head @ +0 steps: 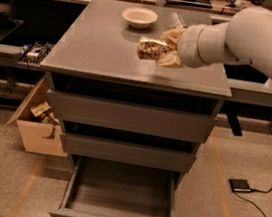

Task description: Pick orange can from bottom drawer and place on counter

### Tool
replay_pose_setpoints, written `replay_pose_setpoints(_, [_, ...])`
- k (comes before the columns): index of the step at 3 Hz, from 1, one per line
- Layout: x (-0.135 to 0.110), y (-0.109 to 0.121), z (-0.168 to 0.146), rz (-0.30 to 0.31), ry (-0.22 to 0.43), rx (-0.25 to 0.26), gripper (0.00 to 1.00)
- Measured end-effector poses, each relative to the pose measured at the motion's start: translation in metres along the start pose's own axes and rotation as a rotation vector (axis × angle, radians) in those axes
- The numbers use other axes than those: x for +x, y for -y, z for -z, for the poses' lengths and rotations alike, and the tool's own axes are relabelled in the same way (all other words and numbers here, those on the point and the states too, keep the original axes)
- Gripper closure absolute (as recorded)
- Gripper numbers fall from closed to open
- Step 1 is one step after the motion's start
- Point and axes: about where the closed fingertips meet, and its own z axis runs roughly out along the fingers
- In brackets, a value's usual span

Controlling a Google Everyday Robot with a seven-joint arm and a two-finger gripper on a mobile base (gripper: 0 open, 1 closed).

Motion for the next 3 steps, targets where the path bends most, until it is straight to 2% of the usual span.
replay_pose_setpoints(1, [0.004,0.023,-0.028,-0.076,0.021,-0.037,1.0])
replay_pose_setpoints(2, [0.012,0.041,-0.051,-0.172,0.013,-0.024,1.0])
replay_pose_setpoints(3, [0.017,0.054,-0.07,-0.229,0.012,-0.016,1.0])
